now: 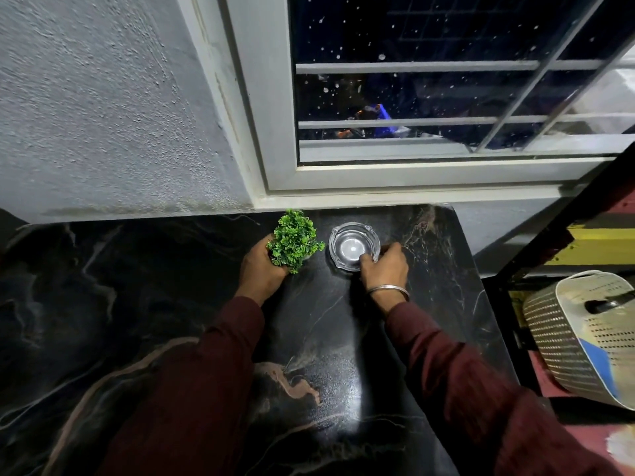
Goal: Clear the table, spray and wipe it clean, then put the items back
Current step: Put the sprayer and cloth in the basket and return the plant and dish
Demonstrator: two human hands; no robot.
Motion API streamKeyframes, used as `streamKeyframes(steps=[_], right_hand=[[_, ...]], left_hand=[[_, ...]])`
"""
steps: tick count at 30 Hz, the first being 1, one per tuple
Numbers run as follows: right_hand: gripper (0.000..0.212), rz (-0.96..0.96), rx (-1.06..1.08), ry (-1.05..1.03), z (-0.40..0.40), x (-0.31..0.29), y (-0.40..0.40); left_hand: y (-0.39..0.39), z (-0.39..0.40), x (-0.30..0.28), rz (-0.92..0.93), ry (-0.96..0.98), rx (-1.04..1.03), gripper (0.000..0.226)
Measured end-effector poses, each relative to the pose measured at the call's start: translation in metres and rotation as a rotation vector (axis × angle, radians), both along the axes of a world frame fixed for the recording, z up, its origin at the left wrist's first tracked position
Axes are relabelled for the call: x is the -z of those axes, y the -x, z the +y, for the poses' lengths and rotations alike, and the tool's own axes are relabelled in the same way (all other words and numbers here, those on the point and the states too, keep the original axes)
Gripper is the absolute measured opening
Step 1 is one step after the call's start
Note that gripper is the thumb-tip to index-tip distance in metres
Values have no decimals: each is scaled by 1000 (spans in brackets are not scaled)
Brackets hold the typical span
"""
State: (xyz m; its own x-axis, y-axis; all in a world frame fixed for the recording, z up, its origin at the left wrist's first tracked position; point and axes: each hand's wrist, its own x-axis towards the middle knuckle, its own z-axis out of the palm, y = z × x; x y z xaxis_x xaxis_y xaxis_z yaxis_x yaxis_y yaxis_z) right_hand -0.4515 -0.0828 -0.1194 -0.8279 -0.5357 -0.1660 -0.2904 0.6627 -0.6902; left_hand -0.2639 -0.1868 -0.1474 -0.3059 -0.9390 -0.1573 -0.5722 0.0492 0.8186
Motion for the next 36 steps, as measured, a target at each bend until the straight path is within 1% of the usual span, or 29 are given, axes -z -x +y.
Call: streamKeyframes(steps=[4,8,11,13,16,18,20,23,25,28,31,33,36], right_hand=[[34,2,9,5,0,2,1],[34,-3,8,2,0,2,0],[34,-11,13,15,3,0,0],[34,-1,-14,15,8,-4,1],[40,71,-98,-2,20,-20,-2],[53,199,-164,-54,27,-29,-1],[69,332,-235,-124,39,-40,2],[83,426,-301,-184,62,-55,12],[87,460,-307,-221,80,-64,21],[91,501,-286,-258,105,-77,37],[93,518,-262,-274,138,-91,58],[93,534,-251,-283,158,-97,73],[93,549,-232,-277,200,-108,111]], left_hand=[[-1,0,6,-2,-17,-1,58],[0,2,5,14,-35,4,60],[-5,10,-3,70,-92,6,76],[-10,15,-8,67,-107,-22,85],[-22,21,-19,55,-45,-92,85],[-31,27,-29,37,65,-144,81],[-34,39,-46,-19,210,-155,77],[-24,59,-78,-106,436,-82,71],[-7,73,-95,-129,512,-3,69],[25,93,-114,-144,520,79,69],[59,122,-128,-202,571,177,69],[82,140,-133,-231,570,251,70],[128,179,-141,-259,573,358,73]])
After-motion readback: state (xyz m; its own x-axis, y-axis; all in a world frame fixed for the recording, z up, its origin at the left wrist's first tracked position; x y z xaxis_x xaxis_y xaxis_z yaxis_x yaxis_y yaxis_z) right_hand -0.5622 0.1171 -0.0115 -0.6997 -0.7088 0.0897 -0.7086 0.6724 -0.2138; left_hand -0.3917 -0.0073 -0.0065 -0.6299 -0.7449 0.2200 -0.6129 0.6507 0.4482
